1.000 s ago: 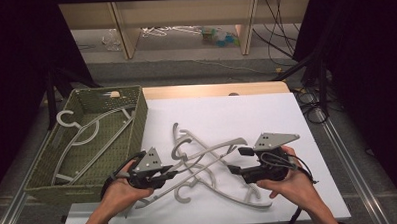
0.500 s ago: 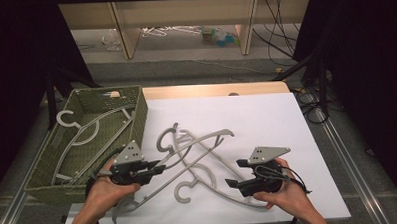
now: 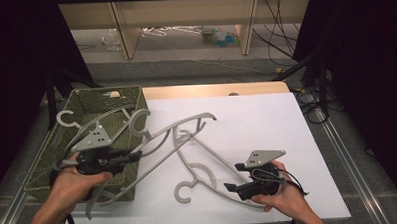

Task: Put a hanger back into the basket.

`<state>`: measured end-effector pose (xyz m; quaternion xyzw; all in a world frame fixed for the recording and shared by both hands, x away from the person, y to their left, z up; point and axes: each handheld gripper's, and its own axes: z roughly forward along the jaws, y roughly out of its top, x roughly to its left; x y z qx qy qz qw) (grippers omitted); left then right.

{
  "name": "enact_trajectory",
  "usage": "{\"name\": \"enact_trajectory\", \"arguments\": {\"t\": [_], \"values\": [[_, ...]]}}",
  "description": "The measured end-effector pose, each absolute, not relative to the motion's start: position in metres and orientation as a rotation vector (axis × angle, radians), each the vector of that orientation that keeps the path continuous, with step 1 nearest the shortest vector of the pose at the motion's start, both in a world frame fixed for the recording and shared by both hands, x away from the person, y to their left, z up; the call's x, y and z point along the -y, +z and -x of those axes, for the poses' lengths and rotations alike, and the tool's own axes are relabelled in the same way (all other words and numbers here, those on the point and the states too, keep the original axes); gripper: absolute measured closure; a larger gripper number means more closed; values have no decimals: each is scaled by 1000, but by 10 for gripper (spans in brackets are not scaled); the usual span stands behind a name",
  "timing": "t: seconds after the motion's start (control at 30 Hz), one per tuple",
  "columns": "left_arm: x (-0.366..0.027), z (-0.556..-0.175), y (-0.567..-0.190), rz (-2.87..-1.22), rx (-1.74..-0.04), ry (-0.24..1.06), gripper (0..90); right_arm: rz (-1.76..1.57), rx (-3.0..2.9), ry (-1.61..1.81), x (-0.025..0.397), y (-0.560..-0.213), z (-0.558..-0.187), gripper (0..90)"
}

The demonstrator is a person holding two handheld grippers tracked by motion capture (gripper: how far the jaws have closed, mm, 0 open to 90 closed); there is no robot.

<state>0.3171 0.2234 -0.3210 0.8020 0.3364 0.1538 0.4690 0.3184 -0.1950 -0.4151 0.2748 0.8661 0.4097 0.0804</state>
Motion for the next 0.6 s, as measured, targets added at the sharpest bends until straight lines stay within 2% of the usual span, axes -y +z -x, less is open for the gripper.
{"name": "enact_trajectory", "arguments": {"t": [0.33,0.4,0.43,0.6], "values": [[-267,-331,-298,-1934,-927,459,787,-832,-2612,1200,193,-418,-318,260],[-276,-335,-297,-1921,-961,463,787,-828,-2609,1203,193,-419,-318,260],[-279,-335,-298,-1894,-991,419,787,-828,-2609,1203,193,-419,-318,260],[-305,-344,-295,-1861,-1051,508,788,-839,-2608,1197,193,-419,-318,260]]}}
